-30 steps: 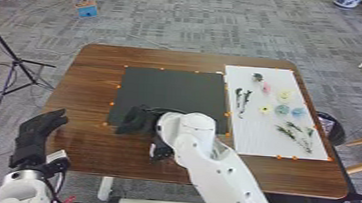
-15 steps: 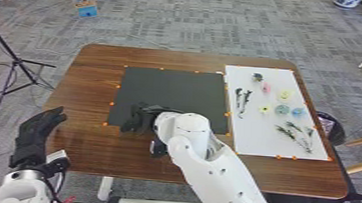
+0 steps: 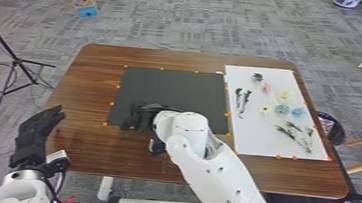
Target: Arrange flowers
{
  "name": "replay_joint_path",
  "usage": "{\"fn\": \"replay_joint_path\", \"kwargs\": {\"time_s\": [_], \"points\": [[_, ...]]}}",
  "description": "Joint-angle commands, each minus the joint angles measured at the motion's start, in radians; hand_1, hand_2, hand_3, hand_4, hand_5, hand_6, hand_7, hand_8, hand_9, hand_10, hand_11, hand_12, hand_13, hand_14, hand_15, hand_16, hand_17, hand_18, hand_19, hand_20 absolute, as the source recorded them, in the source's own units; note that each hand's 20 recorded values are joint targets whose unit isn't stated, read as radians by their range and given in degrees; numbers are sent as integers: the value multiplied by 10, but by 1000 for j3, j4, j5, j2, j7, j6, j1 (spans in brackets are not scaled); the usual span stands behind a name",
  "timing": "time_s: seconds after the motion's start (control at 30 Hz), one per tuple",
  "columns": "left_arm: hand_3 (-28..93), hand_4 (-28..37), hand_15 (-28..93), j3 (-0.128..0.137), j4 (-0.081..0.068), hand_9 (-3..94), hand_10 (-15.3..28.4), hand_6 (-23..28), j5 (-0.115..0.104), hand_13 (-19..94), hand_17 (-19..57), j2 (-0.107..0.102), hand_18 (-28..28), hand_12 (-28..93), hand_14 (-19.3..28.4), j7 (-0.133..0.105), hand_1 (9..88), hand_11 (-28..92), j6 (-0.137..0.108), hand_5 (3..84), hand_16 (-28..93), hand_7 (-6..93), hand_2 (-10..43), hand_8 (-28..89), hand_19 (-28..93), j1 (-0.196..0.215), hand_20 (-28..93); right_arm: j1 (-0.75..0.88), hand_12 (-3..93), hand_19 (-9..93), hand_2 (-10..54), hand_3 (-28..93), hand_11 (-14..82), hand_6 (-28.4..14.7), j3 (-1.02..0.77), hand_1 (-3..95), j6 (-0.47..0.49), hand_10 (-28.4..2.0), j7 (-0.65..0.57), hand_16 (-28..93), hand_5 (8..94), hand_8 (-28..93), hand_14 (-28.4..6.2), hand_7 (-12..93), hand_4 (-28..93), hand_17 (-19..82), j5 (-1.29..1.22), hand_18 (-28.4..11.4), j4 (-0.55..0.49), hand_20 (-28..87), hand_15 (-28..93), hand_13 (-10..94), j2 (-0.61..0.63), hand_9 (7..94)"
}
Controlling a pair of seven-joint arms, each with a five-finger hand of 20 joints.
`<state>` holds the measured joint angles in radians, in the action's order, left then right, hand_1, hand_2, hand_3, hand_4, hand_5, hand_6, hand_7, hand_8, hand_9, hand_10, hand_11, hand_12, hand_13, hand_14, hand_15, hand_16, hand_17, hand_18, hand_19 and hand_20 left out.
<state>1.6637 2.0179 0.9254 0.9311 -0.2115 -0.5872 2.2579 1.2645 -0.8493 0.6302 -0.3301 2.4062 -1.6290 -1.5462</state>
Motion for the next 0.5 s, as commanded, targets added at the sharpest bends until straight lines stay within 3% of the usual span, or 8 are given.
{"fn": "replay_joint_path", "kwargs": {"time_s": [0.03, 0.5], "points": [[702, -269, 103, -1, 8, 424, 83, 15, -6, 341, 73, -2, 75, 113, 102, -8, 283, 269, -1, 426, -10, 187, 233, -78, 77, 10, 163, -24, 339, 762, 71, 828, 151, -139, 4, 133, -28, -227, 4, 450, 537, -60, -223, 59, -170, 301, 19, -284, 5, 669, 730, 611, -30, 454], [679, -240, 94, 2, 8, 379, 89, 29, 0, 319, 78, 4, 71, 86, 91, -4, 299, 270, 3, 402, -27, 154, 232, -62, 57, 9, 168, -16, 342, 758, 85, 873, 123, -137, -27, 163, -27, -213, 8, 452, 529, -56, -218, 56, -188, 302, 20, -284, 24, 667, 719, 621, -60, 453]]}}
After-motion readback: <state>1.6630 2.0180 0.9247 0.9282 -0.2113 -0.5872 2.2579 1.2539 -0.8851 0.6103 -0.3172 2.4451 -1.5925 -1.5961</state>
